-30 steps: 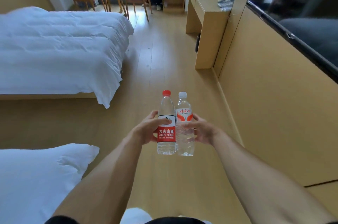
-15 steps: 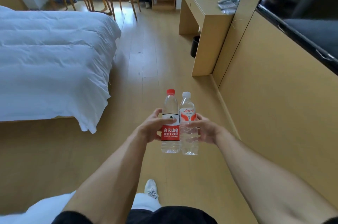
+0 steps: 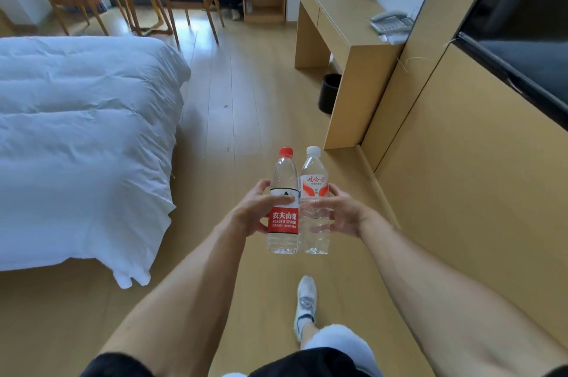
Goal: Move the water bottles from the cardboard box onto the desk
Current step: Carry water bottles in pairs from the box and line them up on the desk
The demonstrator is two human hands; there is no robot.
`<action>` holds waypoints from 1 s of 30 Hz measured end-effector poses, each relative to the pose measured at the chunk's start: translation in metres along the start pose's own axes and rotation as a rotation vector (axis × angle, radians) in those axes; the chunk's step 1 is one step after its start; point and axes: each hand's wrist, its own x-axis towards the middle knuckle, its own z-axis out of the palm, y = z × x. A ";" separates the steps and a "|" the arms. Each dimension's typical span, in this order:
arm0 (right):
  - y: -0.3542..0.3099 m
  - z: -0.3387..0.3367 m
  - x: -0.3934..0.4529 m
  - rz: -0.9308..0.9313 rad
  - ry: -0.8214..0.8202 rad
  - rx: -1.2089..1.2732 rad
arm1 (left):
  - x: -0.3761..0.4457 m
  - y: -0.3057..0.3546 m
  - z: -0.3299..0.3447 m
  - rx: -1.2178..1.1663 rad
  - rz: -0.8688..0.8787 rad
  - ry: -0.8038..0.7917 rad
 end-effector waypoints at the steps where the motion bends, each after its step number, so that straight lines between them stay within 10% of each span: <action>1: -0.010 -0.001 0.017 0.000 -0.006 0.000 | 0.015 0.009 -0.006 0.002 -0.002 0.013; 30: -0.344 -0.075 0.460 0.028 -0.045 -0.050 | 0.449 0.317 -0.151 -0.014 -0.022 0.012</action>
